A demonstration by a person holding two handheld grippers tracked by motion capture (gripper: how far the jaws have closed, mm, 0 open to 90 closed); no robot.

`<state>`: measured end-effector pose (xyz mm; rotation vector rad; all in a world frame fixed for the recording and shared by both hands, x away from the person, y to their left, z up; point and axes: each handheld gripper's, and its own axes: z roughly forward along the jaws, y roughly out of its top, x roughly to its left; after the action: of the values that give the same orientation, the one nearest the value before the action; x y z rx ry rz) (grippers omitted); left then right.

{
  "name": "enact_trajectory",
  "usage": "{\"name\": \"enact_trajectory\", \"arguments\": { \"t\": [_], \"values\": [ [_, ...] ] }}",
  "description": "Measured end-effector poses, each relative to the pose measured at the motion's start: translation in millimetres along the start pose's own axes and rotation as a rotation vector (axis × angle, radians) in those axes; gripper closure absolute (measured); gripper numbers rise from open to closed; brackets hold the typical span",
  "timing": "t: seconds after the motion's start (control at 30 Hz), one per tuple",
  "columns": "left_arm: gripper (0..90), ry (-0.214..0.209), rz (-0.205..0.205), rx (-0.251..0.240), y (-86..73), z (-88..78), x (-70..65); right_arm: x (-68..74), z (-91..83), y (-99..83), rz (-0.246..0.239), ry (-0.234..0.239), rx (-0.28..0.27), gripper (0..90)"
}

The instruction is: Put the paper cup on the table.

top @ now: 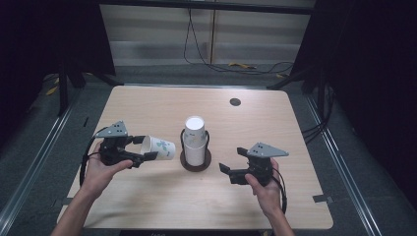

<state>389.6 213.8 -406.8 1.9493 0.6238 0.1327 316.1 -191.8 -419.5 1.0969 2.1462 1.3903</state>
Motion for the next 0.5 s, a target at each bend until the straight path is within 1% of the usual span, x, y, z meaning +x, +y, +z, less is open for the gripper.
{"name": "enact_trajectory", "arguments": {
  "t": [0.07, 0.13, 0.2, 0.23, 0.27, 0.3, 0.37, 0.43, 0.5],
  "values": [
    [25.0, -0.003, -0.005, 0.007, 1.1, 0.1, 0.9, -0.2, -0.7, -0.8, -0.002, 0.002, 0.004, 13.5],
    [25.1, 0.013, -0.006, 0.015, 3.1, -0.1, 2.9, -0.7, -2.2, -1.9, -0.009, 0.001, 0.008, 13.5],
    [25.1, 0.025, -0.007, 0.021, 4.5, -0.3, 4.5, -2.6, -4.4, -4.4, -0.006, -0.004, 0.016, 13.5],
    [25.1, 0.025, -0.011, 0.028, 5.2, -0.2, 5.1, -2.6, -4.4, -4.4, -0.006, -0.004, 0.016, 13.5],
    [25.1, 0.029, -0.012, 0.045, 6.3, -1.3, 7.2, -4.4, -5.5, -6.6, 0.001, -0.007, 0.014, 13.5],
    [25.1, 0.029, -0.012, 0.045, 6.3, -1.3, 7.2, -5.0, -5.8, -7.4, 0.005, -0.008, 0.015, 13.5],
    [25.1, 0.035, -0.031, 0.049, 6.3, -2.8, 8.8, -5.5, -5.6, -8.0, 0.006, -0.008, 0.014, 13.5],
    [25.0, 0.055, -0.020, 0.062, 6.2, -4.6, 10.1, -5.6, -4.5, -7.8, 0.003, -0.008, 0.017, 13.5],
    [24.8, 0.054, -0.039, 0.053, 5.1, -6.4, 11.4, -4.6, -4.1, -7.4, 0.001, -0.007, 0.016, 13.5]
  ]
}}
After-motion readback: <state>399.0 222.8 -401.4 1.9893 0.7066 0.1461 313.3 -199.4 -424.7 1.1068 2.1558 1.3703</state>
